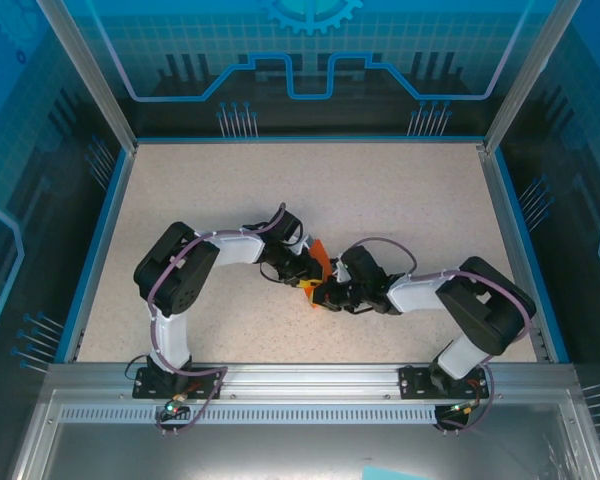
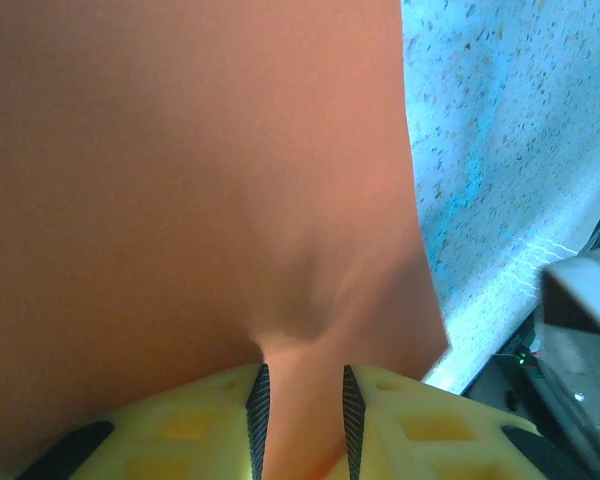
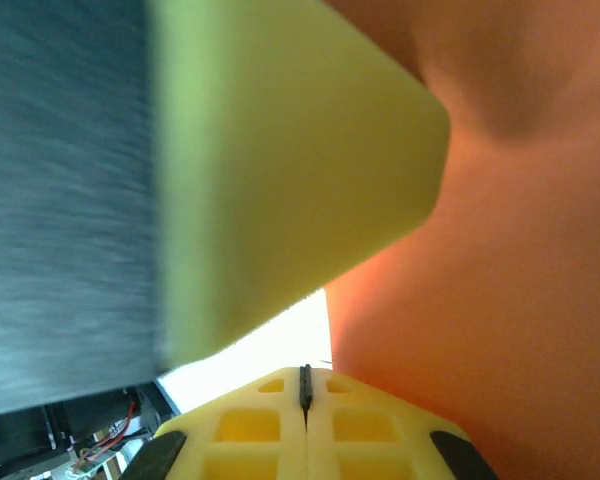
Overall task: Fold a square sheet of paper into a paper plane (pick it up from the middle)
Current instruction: First fold the square sheet of paper in half at the center of the table.
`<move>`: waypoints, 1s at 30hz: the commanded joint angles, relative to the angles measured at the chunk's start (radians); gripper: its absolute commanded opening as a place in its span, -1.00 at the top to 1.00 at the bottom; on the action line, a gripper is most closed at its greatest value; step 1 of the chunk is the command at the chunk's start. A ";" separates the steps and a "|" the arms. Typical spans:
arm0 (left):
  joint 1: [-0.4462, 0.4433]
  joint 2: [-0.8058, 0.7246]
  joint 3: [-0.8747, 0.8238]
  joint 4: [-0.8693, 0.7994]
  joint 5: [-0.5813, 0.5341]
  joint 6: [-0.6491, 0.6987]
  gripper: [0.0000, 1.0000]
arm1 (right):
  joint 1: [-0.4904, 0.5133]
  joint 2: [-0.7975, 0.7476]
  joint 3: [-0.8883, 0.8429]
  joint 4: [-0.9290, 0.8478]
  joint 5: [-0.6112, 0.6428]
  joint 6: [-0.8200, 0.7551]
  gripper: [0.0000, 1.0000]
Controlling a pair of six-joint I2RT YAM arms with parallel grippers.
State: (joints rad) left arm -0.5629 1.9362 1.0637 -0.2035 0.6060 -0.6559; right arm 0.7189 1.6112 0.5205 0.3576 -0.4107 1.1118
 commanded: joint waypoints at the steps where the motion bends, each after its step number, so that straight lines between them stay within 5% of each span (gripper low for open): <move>1: 0.017 -0.007 -0.025 -0.009 -0.002 -0.008 0.42 | 0.028 0.025 -0.004 0.020 0.040 0.022 1.00; 30: 0.126 0.098 0.147 -0.127 -0.014 0.126 0.41 | 0.034 0.107 0.052 -0.355 0.144 -0.069 1.00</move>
State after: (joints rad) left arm -0.4530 2.0102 1.1961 -0.2810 0.5987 -0.5781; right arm 0.7418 1.6703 0.6109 0.1982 -0.3698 1.0603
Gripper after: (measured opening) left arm 0.295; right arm 0.045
